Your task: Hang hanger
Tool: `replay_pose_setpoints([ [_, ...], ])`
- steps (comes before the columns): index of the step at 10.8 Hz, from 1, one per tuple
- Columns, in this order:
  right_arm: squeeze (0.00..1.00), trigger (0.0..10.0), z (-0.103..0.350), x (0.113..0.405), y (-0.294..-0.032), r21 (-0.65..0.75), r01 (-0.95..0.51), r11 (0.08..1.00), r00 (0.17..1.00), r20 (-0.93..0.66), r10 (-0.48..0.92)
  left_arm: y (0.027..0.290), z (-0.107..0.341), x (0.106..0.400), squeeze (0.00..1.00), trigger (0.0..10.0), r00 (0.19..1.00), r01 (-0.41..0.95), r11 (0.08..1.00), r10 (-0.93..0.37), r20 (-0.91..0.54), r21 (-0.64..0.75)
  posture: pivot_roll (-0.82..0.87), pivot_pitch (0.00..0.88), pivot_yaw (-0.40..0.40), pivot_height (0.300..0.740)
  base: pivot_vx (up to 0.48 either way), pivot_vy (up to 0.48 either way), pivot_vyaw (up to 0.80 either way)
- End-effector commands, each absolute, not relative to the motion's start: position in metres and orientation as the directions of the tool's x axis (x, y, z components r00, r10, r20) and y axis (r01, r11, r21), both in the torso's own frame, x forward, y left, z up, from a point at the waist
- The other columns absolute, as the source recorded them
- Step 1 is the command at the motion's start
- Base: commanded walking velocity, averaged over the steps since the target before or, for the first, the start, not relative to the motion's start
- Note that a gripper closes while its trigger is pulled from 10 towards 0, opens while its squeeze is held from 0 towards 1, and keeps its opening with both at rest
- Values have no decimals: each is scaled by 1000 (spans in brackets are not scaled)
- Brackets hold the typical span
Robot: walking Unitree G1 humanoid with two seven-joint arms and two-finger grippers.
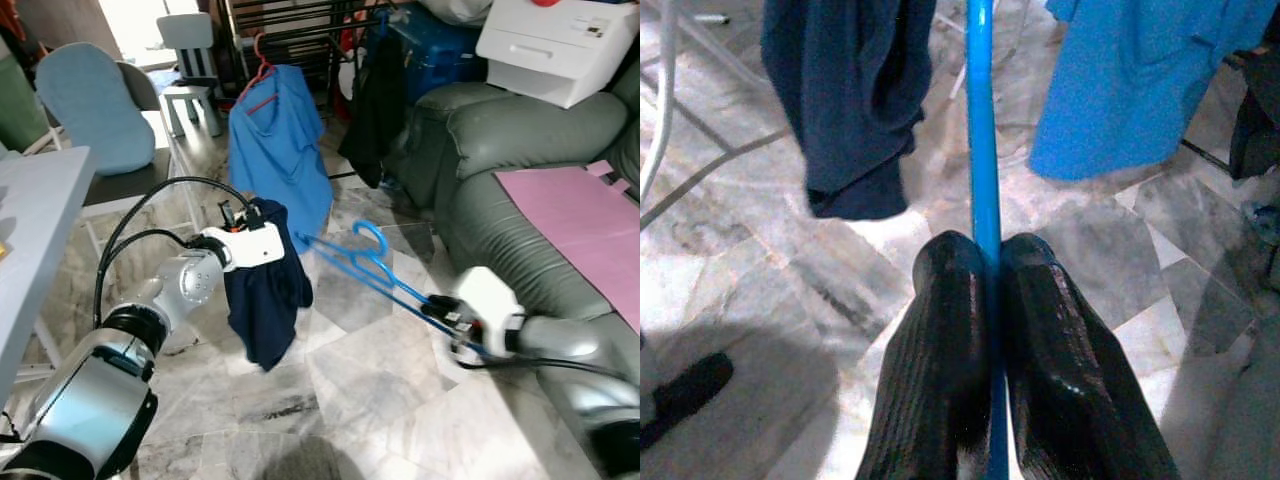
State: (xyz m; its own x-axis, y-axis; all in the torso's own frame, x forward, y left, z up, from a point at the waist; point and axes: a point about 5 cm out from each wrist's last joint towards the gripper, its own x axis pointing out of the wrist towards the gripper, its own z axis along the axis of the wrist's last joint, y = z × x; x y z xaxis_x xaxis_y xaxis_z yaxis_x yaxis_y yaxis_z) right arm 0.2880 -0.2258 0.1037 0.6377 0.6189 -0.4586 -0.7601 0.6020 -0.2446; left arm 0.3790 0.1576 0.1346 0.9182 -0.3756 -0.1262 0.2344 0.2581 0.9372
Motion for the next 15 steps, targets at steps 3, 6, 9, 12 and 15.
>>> replay_pose_setpoints([
  [3, 0, 10000, 119, 273, -245, -211, -815, 540, 562, -516, 646, 162, 141, 382, 0, 10000, 922, 209, 223, -369, -115, 952, -135, 0, 109, 740, 0, 0, 0],
  [6, 0, 10000, 120, 266, -245, -169, -844, 508, 508, -553, 660, 160, 138, 381, 0, 10000, 920, 220, 240, -374, -118, 946, -134, 0, 106, 740, 0, 0, 0],
  [9, 0, 10000, 114, 267, -239, -165, -842, 513, 510, -553, 659, 153, 142, 379, 0, 10000, 904, 217, 308, -421, -72, 926, -133, 0, 107, 740, 0, 0, 0],
  [12, 0, 10000, 98, 282, -223, -149, -794, 590, 575, -499, 648, 122, 158, 372, 0, 10000, 816, 231, 455, -572, 84, 860, -125, 0, 97, 740, 0, 0, 0],
  [15, 0, 10000, 94, 301, -221, -182, -694, 697, 689, -450, 568, 117, 140, 360, 0, 10000, 797, 282, 461, -601, 62, 842, -115, 0, 88, 740, 0, 0, 0],
])
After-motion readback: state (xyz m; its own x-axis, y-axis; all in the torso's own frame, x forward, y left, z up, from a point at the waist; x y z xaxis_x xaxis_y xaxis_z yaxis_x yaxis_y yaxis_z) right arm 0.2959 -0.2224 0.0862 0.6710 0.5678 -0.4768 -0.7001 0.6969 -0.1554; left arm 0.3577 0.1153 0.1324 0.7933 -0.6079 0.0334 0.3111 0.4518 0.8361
